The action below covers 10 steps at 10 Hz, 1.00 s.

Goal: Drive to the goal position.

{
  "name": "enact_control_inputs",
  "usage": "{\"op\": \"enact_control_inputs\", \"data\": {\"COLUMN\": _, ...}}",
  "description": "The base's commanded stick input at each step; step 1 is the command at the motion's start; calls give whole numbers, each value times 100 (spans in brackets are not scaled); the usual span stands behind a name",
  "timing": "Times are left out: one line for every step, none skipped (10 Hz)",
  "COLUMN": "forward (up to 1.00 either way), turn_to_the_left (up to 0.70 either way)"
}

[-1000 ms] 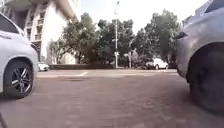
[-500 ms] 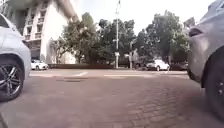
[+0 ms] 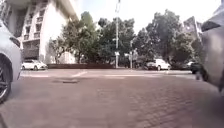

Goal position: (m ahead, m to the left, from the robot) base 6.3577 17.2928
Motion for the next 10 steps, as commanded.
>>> {"op": "enact_control_inputs", "data": {"forward": 70, "turn_to_the_left": 0}}
{"op": "enact_control_inputs", "data": {"forward": 70, "turn_to_the_left": 0}}
{"op": "enact_control_inputs", "data": {"forward": 70, "turn_to_the_left": 0}}
{"op": "enact_control_inputs", "data": {"forward": 70, "turn_to_the_left": 0}}
{"op": "enact_control_inputs", "data": {"forward": 70, "turn_to_the_left": 0}}
{"op": "enact_control_inputs", "data": {"forward": 70, "turn_to_the_left": 0}}
{"op": "enact_control_inputs", "data": {"forward": 70, "turn_to_the_left": 0}}
{"op": "enact_control_inputs", "data": {"forward": 70, "turn_to_the_left": -3}}
{"op": "enact_control_inputs", "data": {"forward": 70, "turn_to_the_left": -14}}
{"op": "enact_control_inputs", "data": {"forward": 70, "turn_to_the_left": -14}}
